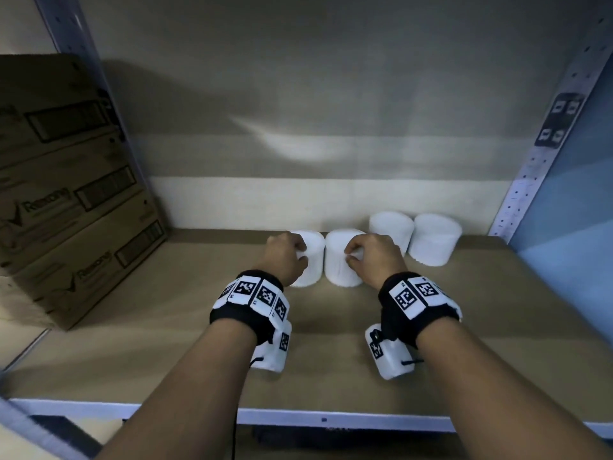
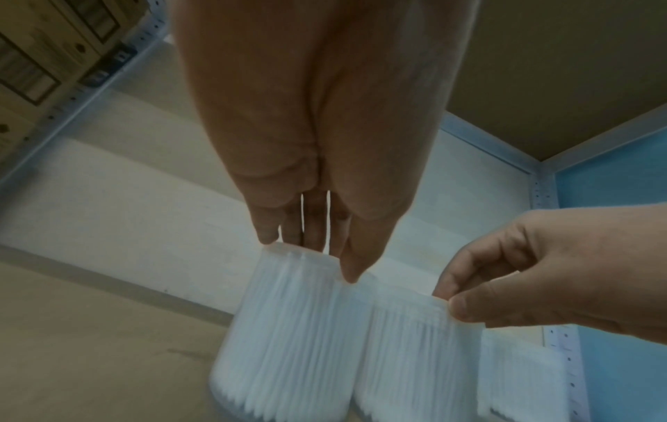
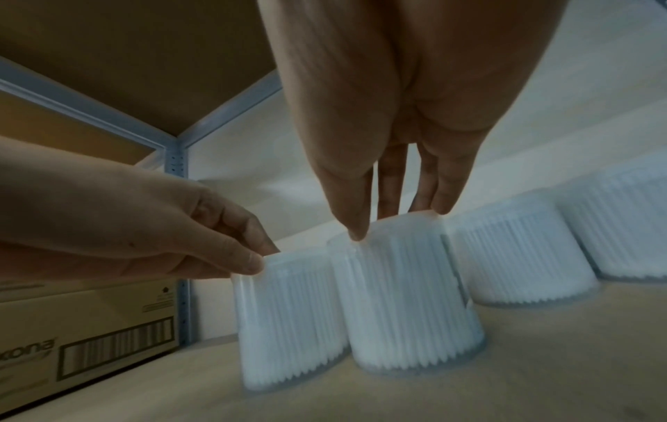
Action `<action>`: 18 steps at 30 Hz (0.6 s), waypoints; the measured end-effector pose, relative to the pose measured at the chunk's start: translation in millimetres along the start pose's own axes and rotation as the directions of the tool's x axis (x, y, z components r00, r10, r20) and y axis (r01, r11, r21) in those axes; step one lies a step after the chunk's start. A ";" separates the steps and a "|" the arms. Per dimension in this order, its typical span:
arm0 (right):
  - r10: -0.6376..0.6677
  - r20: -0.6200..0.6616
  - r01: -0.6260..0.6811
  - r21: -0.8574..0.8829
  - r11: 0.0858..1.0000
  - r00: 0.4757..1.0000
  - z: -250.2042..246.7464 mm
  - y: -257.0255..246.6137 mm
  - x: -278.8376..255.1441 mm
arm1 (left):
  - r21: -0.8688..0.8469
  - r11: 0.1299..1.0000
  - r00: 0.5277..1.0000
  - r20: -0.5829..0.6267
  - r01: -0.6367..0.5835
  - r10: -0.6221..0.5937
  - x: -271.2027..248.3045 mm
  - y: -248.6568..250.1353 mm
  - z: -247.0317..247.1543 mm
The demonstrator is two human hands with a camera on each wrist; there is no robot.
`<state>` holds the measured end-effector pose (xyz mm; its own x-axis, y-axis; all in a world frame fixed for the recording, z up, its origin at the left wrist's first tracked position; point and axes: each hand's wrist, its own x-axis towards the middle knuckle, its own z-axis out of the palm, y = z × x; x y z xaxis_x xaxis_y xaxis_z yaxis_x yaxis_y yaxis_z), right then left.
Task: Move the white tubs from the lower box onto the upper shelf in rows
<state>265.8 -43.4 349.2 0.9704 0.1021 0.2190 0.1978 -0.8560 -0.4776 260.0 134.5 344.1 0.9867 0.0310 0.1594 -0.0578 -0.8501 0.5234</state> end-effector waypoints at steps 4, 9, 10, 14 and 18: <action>0.005 -0.019 -0.005 -0.019 1.000 1.000 4.7 0.0 20.1 | -0.010 1.000 1.000 -0.008 -0.016 0.016 24.7 -4.9 4.2; -0.005 -0.031 0.004 -0.032 0.999 1.000 11.5 1.1 39.9 | -0.017 0.999 0.999 -0.003 -0.033 0.033 49.2 -9.1 7.3; -0.005 -0.031 0.004 -0.032 0.999 0.999 12.0 1.4 42.8 | -0.016 0.999 0.999 -0.005 -0.035 0.035 53.6 -10.0 7.8; -0.001 -0.054 0.000 -0.014 1.000 0.999 15.9 4.5 54.4 | -0.001 0.999 0.998 -0.026 -0.055 0.055 68.1 -12.0 11.7; 0.002 -0.073 -0.002 0.003 1.000 0.997 23.9 9.8 66.3 | -0.009 0.997 0.995 -0.059 -0.077 0.076 74.7 -12.8 16.8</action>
<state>335.4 -32.9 338.8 0.9581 0.0629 0.2794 0.1963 -0.8545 -0.4809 337.0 138.9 335.3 0.9688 -0.0032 0.2477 -0.1350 -0.8453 0.5169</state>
